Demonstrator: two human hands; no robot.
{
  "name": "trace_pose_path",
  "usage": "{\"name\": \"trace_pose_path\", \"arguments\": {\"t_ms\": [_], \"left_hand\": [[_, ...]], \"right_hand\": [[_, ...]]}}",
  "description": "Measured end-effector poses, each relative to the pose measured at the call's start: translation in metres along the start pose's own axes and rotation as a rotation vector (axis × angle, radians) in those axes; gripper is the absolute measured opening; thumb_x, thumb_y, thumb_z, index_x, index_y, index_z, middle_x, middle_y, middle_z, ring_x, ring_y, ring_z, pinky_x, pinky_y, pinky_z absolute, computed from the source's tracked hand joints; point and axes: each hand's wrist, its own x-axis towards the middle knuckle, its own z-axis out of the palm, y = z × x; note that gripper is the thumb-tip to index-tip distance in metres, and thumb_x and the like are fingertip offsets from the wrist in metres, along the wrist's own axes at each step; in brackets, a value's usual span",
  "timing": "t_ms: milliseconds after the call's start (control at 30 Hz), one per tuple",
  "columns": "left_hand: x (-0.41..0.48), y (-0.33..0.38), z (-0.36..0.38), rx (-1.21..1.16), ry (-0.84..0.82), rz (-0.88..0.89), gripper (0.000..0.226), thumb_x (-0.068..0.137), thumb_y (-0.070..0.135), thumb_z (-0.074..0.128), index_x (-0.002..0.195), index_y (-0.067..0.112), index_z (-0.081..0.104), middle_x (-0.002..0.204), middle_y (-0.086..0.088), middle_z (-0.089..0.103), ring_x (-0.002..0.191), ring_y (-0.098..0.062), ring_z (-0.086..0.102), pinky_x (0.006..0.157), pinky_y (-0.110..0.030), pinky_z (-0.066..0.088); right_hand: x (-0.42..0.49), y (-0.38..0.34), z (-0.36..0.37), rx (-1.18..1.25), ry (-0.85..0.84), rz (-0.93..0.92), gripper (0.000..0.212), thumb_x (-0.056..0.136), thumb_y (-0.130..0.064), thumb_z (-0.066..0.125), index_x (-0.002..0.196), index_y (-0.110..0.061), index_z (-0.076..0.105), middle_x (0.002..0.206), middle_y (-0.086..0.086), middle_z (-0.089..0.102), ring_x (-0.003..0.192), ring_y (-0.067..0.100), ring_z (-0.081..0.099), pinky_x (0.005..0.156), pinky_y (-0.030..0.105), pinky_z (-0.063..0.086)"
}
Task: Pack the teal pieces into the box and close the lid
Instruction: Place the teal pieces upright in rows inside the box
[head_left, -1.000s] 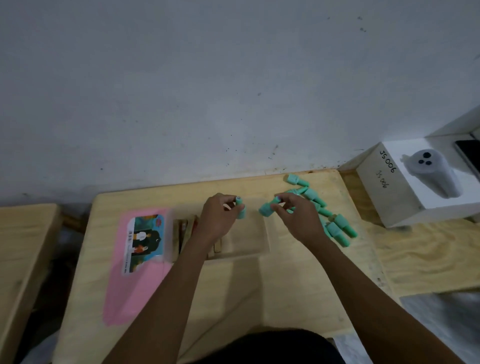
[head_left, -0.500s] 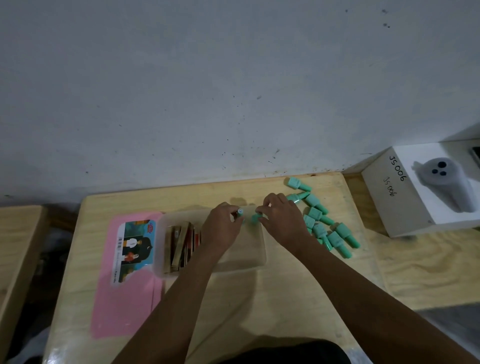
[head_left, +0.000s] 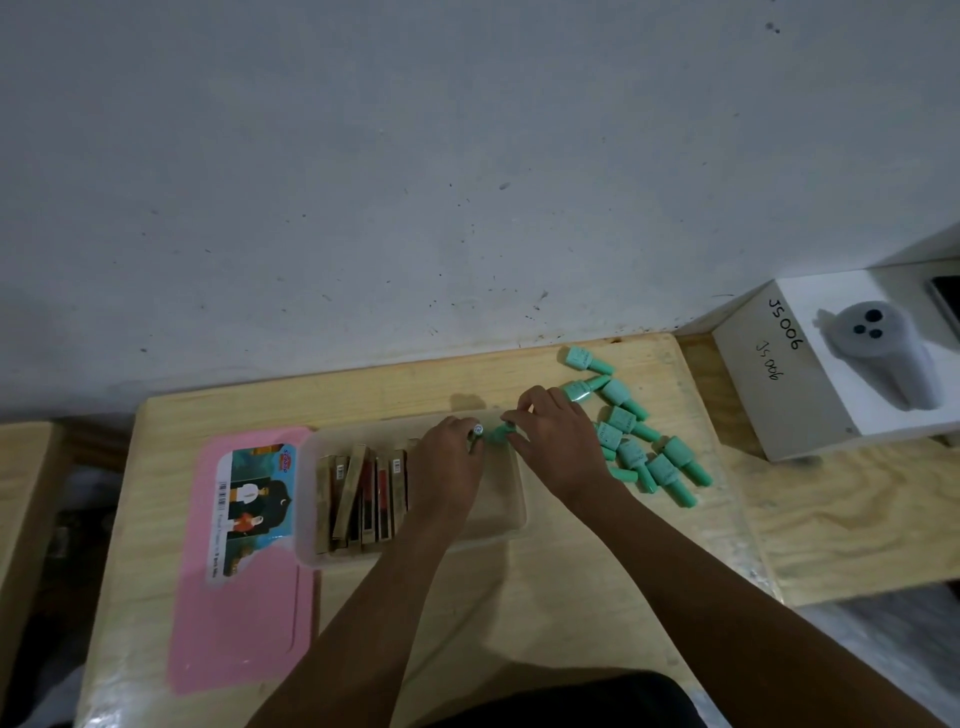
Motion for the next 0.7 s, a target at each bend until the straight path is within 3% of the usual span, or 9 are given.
{"name": "trace_pose_path", "arguments": {"t_ms": [433, 600, 700], "left_hand": [[-0.006, 0.003, 0.005, -0.052, 0.071, -0.036, 0.027, 0.084, 0.024, 0.067, 0.106, 0.020, 0.054, 0.093, -0.003, 0.073, 0.079, -0.022, 0.069, 0.064, -0.037, 0.056], [-0.015, 0.005, -0.001, -0.162, 0.112, -0.014, 0.031, 0.084, 0.027, 0.067, 0.111, 0.020, 0.053, 0.106, 0.000, 0.067, 0.088, -0.021, 0.065, 0.072, -0.036, 0.055], [-0.025, 0.011, -0.003, -0.224, 0.131, 0.109, 0.029, 0.084, 0.028, 0.066, 0.110, 0.019, 0.057, 0.103, 0.001, 0.066, 0.080, -0.019, 0.064, 0.065, -0.028, 0.049]], "right_hand": [[-0.011, 0.002, -0.005, 0.071, 0.064, 0.053, 0.022, 0.081, -0.024, 0.072, 0.102, -0.019, 0.073, 0.093, 0.001, 0.066, 0.084, 0.021, 0.061, 0.061, 0.032, 0.049], [-0.044, 0.008, -0.018, 0.152, 0.104, 0.269, 0.023, 0.085, -0.030, 0.069, 0.106, -0.022, 0.071, 0.097, -0.001, 0.066, 0.088, 0.016, 0.060, 0.063, 0.026, 0.046], [-0.083, 0.016, -0.022, 0.216, 0.140, 0.501, 0.023, 0.088, -0.031, 0.067, 0.110, -0.023, 0.070, 0.107, -0.003, 0.066, 0.097, 0.015, 0.060, 0.072, 0.024, 0.046]]}}
